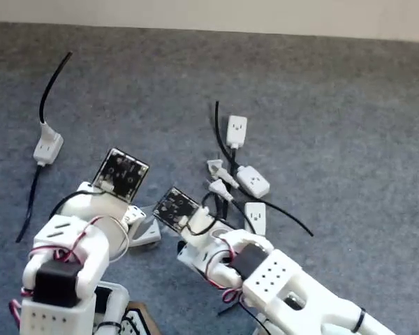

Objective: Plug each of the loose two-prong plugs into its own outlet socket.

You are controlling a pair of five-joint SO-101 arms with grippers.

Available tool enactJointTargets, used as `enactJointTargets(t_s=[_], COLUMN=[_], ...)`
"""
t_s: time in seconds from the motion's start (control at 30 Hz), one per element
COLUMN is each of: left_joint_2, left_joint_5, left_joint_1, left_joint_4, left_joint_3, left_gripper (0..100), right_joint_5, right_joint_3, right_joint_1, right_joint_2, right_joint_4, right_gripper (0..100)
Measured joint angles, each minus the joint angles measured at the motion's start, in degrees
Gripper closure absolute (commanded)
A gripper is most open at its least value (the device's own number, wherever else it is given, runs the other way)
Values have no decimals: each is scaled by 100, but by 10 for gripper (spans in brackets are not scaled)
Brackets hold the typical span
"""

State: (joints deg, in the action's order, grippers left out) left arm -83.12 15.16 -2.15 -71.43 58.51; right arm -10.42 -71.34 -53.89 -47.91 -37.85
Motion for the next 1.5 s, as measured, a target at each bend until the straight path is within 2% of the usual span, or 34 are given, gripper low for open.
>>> enactJointTargets(t_s=[0.17, 0.33, 0.7, 0.9, 1.3, 1.5], left_joint_2=[-149, -132, -229, -229, -167, 35], left_joint_5=[-44, -44, -79, -79, -79, 62], left_joint_1=[0, -9, 0, 0, -123, 501], left_joint_4=[79, 607, 818, 818, 818, 536], left_joint_3=[273, 1134, 1749, 1749, 1776, 932], left_gripper=[701, 701, 701, 701, 702, 702], right_joint_5=[88, 158, 185, 167, 123, -132], right_joint_3=[202, 360, 1204, 1565, 1600, 1609], right_joint_1=[-229, -290, -44, 0, 18, 264], right_joint_2=[141, 88, -624, -976, -993, -993], right_joint_4=[35, -202, -1327, -1811, -1820, -1829], right_gripper=[993, 993, 993, 993, 993, 993])
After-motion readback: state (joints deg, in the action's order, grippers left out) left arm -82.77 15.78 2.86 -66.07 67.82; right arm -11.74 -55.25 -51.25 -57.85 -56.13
